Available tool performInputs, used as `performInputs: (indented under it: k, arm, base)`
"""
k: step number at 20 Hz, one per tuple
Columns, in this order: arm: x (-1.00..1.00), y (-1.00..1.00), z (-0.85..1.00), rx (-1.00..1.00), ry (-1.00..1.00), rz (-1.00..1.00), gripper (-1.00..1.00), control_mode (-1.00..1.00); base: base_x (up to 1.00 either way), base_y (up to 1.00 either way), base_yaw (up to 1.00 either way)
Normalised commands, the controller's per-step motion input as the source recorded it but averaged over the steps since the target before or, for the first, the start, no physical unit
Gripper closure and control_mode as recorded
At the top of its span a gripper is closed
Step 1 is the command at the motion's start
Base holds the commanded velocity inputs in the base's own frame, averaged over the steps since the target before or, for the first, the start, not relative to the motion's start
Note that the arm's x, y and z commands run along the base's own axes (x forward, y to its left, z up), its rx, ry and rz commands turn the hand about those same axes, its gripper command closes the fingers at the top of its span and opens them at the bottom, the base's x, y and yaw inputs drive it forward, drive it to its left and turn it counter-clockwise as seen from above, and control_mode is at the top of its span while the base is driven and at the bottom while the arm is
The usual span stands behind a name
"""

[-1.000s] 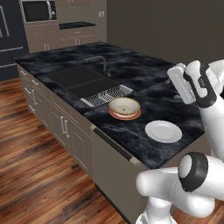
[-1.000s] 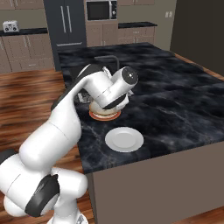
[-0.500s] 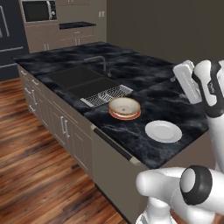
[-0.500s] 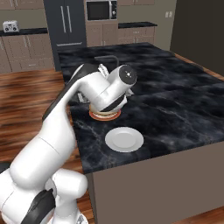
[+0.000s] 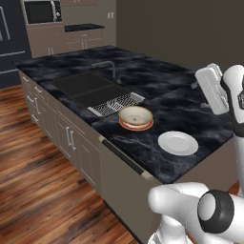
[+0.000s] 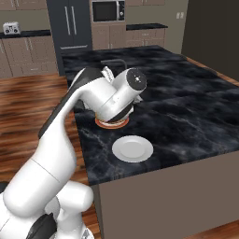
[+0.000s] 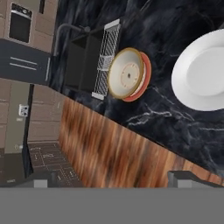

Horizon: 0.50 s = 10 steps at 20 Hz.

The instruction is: Move the bowls from the cabinet to the plates on the dining table.

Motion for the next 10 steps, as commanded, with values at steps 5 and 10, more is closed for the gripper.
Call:
performInputs:
  k: [5,10]
  arm:
    - [-0.32,0.05,0.22,0.01,-0.02,0.00,-1.00,-1.00]
    - [-0.32,0.07,0.20,0.03,0.00,0.00,-1.00,-1.00]
  base:
    - [0.00,0.00,0.00]
    - [0.00,0.00,0.00]
